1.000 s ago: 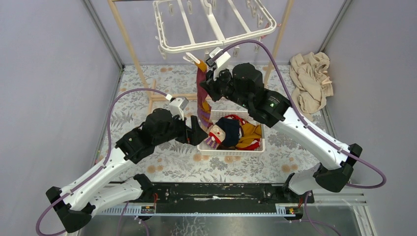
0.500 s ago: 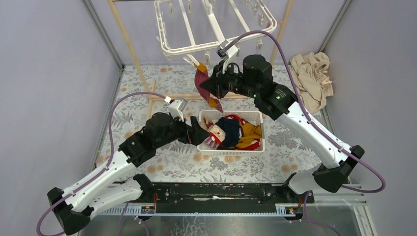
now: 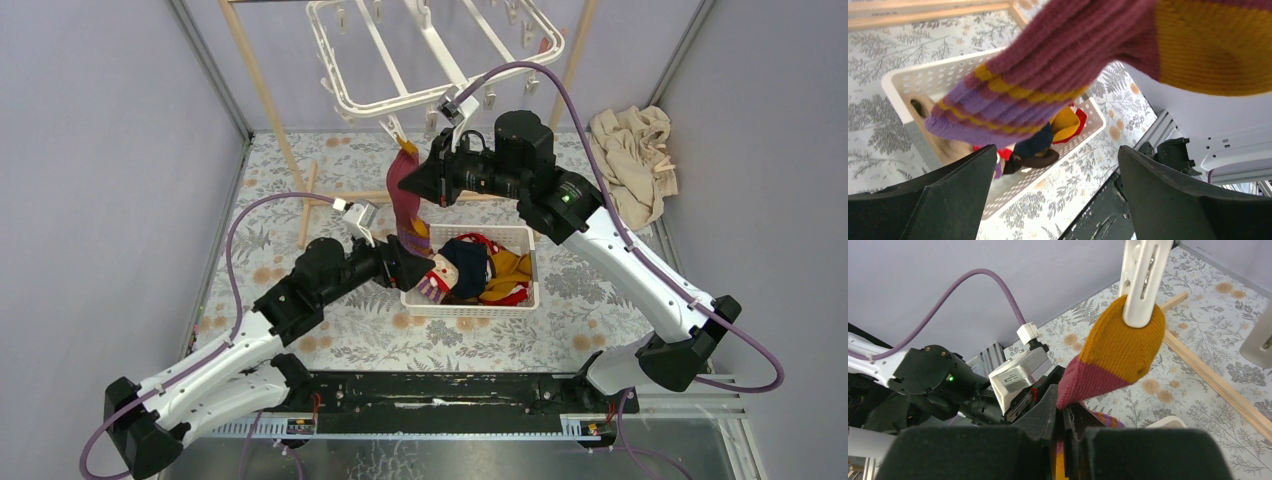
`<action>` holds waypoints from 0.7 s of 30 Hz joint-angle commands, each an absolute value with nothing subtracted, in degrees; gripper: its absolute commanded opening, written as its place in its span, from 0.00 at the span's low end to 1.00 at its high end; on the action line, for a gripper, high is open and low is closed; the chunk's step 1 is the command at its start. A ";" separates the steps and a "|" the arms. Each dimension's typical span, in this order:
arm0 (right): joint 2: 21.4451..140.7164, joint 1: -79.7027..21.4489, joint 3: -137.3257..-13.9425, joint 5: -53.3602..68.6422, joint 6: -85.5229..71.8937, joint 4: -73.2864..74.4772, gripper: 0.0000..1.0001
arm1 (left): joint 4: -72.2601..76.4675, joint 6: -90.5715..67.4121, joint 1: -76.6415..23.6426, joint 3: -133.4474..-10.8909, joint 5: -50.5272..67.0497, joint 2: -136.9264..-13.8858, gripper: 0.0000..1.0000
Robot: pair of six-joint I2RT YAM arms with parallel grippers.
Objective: Remove the socks clipped to the hanger
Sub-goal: Remove the sock from the hanger.
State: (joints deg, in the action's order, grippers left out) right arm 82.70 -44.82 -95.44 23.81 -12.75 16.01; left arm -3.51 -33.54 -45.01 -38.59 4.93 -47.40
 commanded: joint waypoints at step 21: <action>83.85 -44.74 -99.82 26.83 -13.14 15.33 0.00 | 27.70 -21.90 -45.27 -31.92 -5.40 -53.27 0.98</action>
